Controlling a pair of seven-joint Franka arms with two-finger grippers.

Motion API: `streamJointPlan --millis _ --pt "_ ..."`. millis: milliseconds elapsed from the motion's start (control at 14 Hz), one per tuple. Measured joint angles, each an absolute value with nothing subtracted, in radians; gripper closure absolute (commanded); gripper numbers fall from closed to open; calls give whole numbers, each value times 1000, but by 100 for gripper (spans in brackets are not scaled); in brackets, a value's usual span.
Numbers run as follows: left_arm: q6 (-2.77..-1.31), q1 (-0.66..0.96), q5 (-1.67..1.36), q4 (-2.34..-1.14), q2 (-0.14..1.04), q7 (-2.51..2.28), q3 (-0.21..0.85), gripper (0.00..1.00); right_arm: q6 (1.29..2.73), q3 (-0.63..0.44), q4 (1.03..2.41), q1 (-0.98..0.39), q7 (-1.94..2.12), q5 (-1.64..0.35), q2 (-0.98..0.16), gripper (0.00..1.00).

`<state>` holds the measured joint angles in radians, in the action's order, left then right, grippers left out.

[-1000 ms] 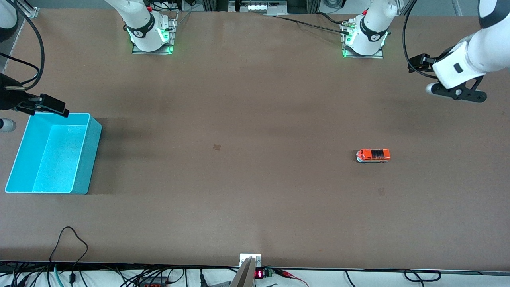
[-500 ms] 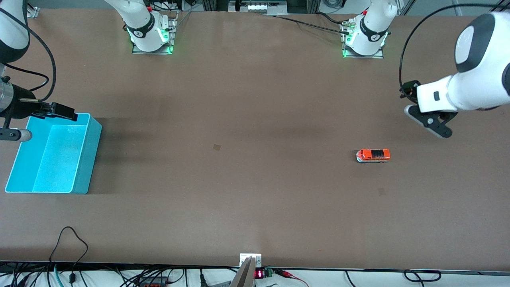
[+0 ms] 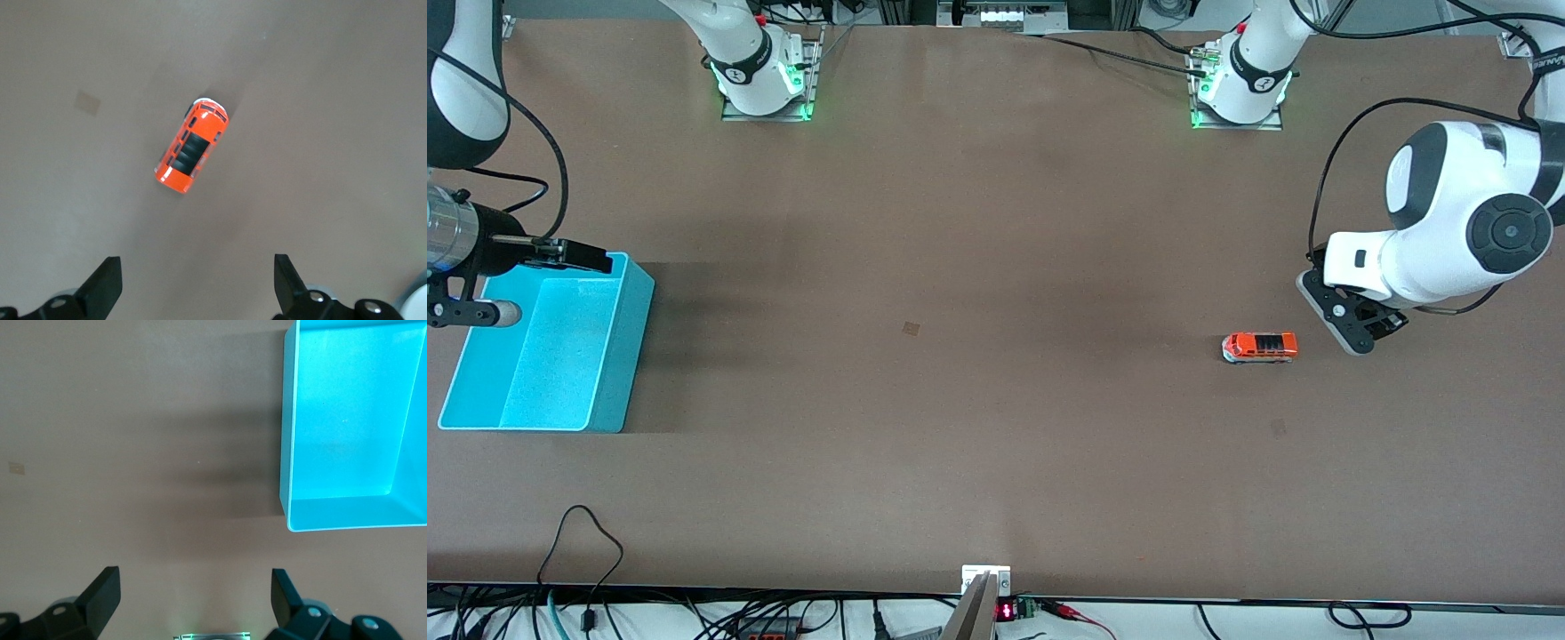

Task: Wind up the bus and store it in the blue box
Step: 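Lower the left gripper and close it on the orange bus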

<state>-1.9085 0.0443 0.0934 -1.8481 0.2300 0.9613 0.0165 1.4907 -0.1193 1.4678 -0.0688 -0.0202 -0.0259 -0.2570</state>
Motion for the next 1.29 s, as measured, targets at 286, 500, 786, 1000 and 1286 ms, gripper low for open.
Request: streamJointPlan --millis 286,500,786,1000,1286 --pt "-2013 41 100 -1863 294 1111 16 0 1483 -119 1468 -69 -17 -26 -257 0" --pt "-2116 39 100 -1892 340 1185 16 0 1477 -119 1468 -69 1 -26 -257 0" --pt "-2265 35 100 -1985 378 1225 17 0 1474 -119 1468 -69 6 -26 -260 0" --pt "-2341 35 100 -2030 399 1247 27 0 1474 -119 1468 -69 14 -26 -262 0" --pt "-2401 35 100 -2040 436 1287 45 0 1474 -119 1468 -68 15 -26 -267 0"
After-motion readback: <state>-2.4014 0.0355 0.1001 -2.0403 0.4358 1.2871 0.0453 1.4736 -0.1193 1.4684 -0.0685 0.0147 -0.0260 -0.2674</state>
